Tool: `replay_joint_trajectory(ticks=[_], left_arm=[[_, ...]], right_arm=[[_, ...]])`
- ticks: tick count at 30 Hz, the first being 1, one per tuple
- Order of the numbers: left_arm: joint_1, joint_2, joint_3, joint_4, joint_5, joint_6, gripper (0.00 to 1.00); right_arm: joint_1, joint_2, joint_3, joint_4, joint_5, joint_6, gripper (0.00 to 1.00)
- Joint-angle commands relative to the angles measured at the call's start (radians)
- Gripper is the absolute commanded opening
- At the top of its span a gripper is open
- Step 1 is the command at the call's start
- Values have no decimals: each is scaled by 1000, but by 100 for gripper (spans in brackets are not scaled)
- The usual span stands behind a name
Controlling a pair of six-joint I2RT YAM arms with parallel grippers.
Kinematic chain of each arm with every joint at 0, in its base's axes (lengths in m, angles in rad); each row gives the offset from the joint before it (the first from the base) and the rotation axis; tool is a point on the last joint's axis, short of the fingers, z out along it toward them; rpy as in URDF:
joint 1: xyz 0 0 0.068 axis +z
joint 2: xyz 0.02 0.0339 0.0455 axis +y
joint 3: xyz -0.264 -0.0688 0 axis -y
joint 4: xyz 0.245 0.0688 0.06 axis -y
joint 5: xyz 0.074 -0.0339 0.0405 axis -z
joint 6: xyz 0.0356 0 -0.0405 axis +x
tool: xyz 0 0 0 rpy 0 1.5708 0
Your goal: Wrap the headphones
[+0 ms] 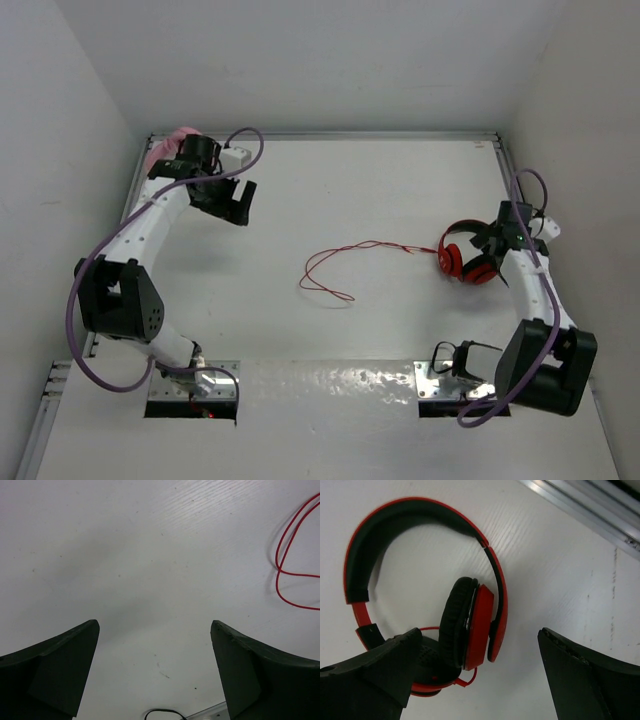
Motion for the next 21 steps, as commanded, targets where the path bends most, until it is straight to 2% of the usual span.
replay_joint_trajectory(ticks=[1,3,6,8,9,10,12,13,14,16,17,19,20,21], left_arm=[[-6,-26,0,53,46,-40,91],[-6,-21,12,59,22,-32,91],[-7,-21,37,70,3,-23,91],[-9,-21,52,80,-1,-26,91],[-12,-23,57,85,-6,-27,91],[-13,-24,58,88,-12,-27,91],[-32,-33,69,88,-26,-23,91],[-38,-38,73,84,-27,-10,91],[-49,-46,84,73,-27,0,91],[-56,-53,92,64,-15,42,91],[-64,-62,103,53,-8,57,91],[-75,-72,115,44,12,91,91],[-92,-73,130,35,22,98,91],[-104,-75,138,31,20,111,91]], right_arm=[[-4,59,5,64,-62,40,94],[-2,83,-15,9,-26,77,94],[-2,112,-75,74,-46,59,95],[-2,141,-95,140,-50,46,84],[-2,152,-99,162,-63,10,75],[-2,178,-93,174,-90,-15,56],[-1,195,-54,168,-113,-113,30],[1,193,-43,167,-154,-153,9],[23,176,-28,173,-170,-244,2],[79,150,-9,168,-175,-325,0],[159,133,21,153,-179,-392,0],[272,124,58,128,-155,-428,0],[421,129,96,116,-109,-444,0],[489,135,114,119,-91,-446,0]])
